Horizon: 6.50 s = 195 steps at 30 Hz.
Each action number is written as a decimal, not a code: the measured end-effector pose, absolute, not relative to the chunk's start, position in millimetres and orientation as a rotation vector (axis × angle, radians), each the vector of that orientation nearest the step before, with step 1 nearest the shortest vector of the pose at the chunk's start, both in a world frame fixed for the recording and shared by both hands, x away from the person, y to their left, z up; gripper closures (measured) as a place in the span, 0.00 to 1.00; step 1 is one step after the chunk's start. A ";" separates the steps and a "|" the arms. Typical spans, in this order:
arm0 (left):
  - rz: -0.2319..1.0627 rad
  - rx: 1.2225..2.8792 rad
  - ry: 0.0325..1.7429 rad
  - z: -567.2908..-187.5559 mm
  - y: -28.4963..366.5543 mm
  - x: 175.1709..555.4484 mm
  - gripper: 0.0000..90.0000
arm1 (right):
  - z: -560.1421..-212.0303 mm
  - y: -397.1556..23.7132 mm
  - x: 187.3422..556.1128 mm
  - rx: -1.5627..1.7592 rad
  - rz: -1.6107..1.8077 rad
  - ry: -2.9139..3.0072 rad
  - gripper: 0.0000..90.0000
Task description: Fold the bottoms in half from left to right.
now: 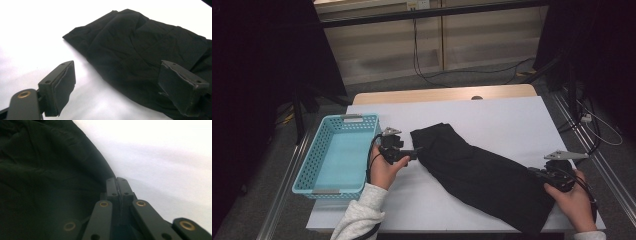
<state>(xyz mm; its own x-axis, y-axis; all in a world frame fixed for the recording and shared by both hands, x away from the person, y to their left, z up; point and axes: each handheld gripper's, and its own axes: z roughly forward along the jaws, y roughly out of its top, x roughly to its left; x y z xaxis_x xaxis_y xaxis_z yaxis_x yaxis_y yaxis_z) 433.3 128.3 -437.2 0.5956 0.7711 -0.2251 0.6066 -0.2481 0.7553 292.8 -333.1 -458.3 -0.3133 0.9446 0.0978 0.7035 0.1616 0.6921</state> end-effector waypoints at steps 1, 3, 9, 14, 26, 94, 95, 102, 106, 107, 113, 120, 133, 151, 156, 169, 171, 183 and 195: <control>0.236 1.959 1.098 -438.4 126.9 435.3 0.18 | -458.3 -333.0 293.3 1.569 0.930 2.088 1.00; 0.226 1.973 1.100 -441.2 123.5 439.4 0.19 | -458.4 -333.6 294.1 1.574 0.936 2.085 1.00; 0.225 1.968 1.155 -449.0 119.8 456.9 0.29 | -459.1 -334.6 294.4 1.577 0.952 2.085 0.99; 0.252 1.981 1.172 -455.3 119.6 468.6 0.31 | -459.3 -334.6 294.3 1.574 0.958 2.089 0.99; 0.229 1.938 1.211 -466.7 114.7 479.2 0.45 | -459.5 -334.2 292.7 1.572 0.965 2.097 0.99; 0.317 1.845 1.327 -433.0 146.9 484.2 0.96 | -453.5 -327.6 288.0 1.478 1.039 2.110 0.45; 0.314 1.839 1.331 -431.6 149.5 484.0 0.96 | -453.7 -327.6 288.0 1.480 1.037 2.113 0.44; 0.324 1.823 1.351 -431.8 158.3 481.9 0.96 | -452.2 -329.2 287.5 1.485 1.039 2.102 0.42; 0.332 1.838 1.345 -435.1 154.4 480.6 0.96 | -453.8 -330.1 287.9 1.489 1.026 2.103 0.41; 0.336 1.838 1.350 -435.9 153.8 480.3 0.96 | -454.2 -330.6 287.9 1.490 1.017 2.104 0.42; 0.348 1.826 1.352 -434.1 155.8 479.6 0.96 | -454.6 -341.4 286.5 1.523 0.977 2.084 0.44; 0.358 1.821 1.349 -426.5 156.8 478.3 0.96 | -459.7 -341.2 287.3 1.519 0.923 2.113 0.67; 0.364 1.815 1.377 -418.6 161.4 478.5 0.96 | -455.6 -348.4 285.6 1.511 0.995 2.193 0.96; 0.334 1.899 1.390 -441.9 152.5 487.1 0.38 | -445.9 -324.4 286.9 1.414 1.077 2.187 0.53; 0.333 1.912 1.358 -442.7 149.9 487.1 0.34 | -444.9 -323.2 286.9 1.403 1.086 2.181 0.48; 0.370 1.950 1.309 -456.0 138.4 503.2 0.18 | -448.8 -317.2 289.6 1.382 1.098 2.214 0.40; 0.390 1.961 1.309 -458.3 137.5 505.3 0.16 | -449.0 -316.1 289.9 1.378 1.104 2.221 0.40; 0.445 2.038 1.262 -468.2 129.0 505.4 0.15 | -451.4 -310.6 291.3 1.336 1.108 2.270 0.39; 0.288 2.040 1.249 -461.0 122.9 492.1 0.80 | -449.7 -310.6 292.3 1.345 1.099 2.265 0.39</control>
<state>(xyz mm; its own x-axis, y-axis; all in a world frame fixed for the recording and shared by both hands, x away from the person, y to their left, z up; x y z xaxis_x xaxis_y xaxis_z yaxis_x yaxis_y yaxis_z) 492.1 122.9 -461.0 0.5064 0.8454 -0.1699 0.6855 -0.2751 0.6741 292.3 -310.6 -449.7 -0.5237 0.8418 0.1305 0.6235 0.2744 0.7321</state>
